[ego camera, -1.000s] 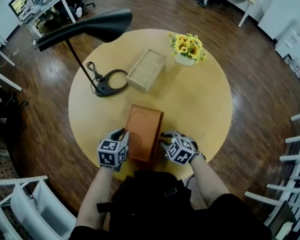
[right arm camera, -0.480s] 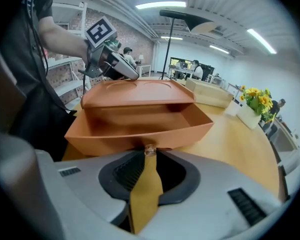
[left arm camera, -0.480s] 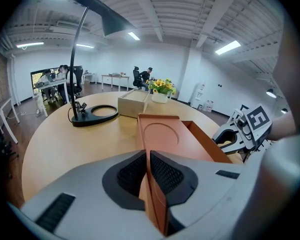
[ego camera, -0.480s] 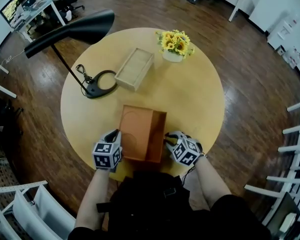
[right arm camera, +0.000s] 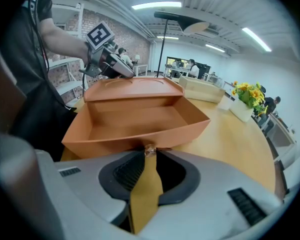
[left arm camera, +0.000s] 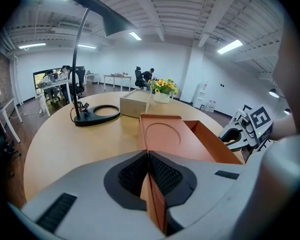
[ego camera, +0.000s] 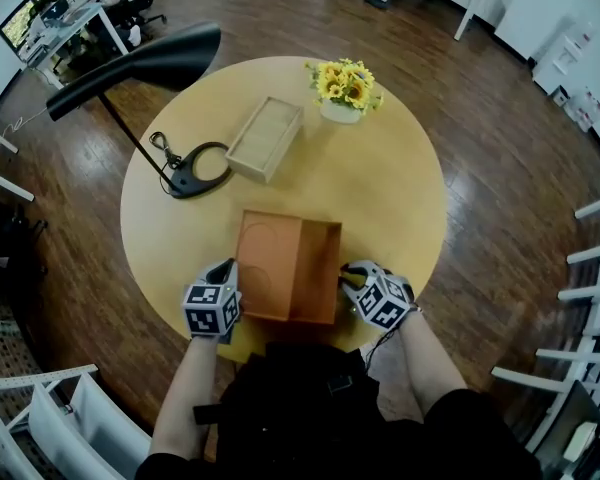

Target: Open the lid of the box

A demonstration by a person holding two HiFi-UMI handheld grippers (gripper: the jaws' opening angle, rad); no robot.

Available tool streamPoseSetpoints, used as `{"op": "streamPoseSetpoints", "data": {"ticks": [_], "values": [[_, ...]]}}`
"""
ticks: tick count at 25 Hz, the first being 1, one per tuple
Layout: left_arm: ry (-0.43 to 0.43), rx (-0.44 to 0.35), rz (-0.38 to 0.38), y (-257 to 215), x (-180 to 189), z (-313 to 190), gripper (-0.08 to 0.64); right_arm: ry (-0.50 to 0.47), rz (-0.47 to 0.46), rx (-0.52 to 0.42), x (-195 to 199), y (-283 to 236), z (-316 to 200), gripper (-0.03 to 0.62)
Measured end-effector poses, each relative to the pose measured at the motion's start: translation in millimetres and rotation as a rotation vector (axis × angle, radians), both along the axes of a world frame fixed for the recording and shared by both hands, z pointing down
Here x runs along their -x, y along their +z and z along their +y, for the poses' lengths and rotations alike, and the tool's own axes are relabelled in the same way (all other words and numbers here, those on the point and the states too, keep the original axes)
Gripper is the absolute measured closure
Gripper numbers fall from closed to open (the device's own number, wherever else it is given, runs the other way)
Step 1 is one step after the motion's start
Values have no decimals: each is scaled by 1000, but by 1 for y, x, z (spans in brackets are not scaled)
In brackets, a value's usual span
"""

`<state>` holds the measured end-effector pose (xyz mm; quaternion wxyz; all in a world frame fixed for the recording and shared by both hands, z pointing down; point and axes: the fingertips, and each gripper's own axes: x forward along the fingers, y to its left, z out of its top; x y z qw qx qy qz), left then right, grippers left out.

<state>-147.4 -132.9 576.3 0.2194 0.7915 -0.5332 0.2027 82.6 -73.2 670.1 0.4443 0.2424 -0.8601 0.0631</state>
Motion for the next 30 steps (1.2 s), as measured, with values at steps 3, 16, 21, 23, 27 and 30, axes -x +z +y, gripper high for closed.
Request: {"op": "streamPoseSetpoints", "data": {"ticks": [3,16,21,23,27,30], "values": [[-10,-2,2,0,0,-1,560,9,12,2,-10,0,1,515],[-69,-39,36,1,5,-2,560,136,-94,10,-26,-10,-1,479],[-118,-90,173,-8,13,-3,560,246,-319,-52,-40,-78,-27,477],[-126,-165,231,-29,15,-3,560,268,-431,-66,-41,-112,-35,416],[-111,-317,365,-80,14,-2,560,321,-625,-210,-48,-189,-53,430],[-89,-405,418,-117,18,4,560,391,-794,-303,-60,-238,-58,477]]}}
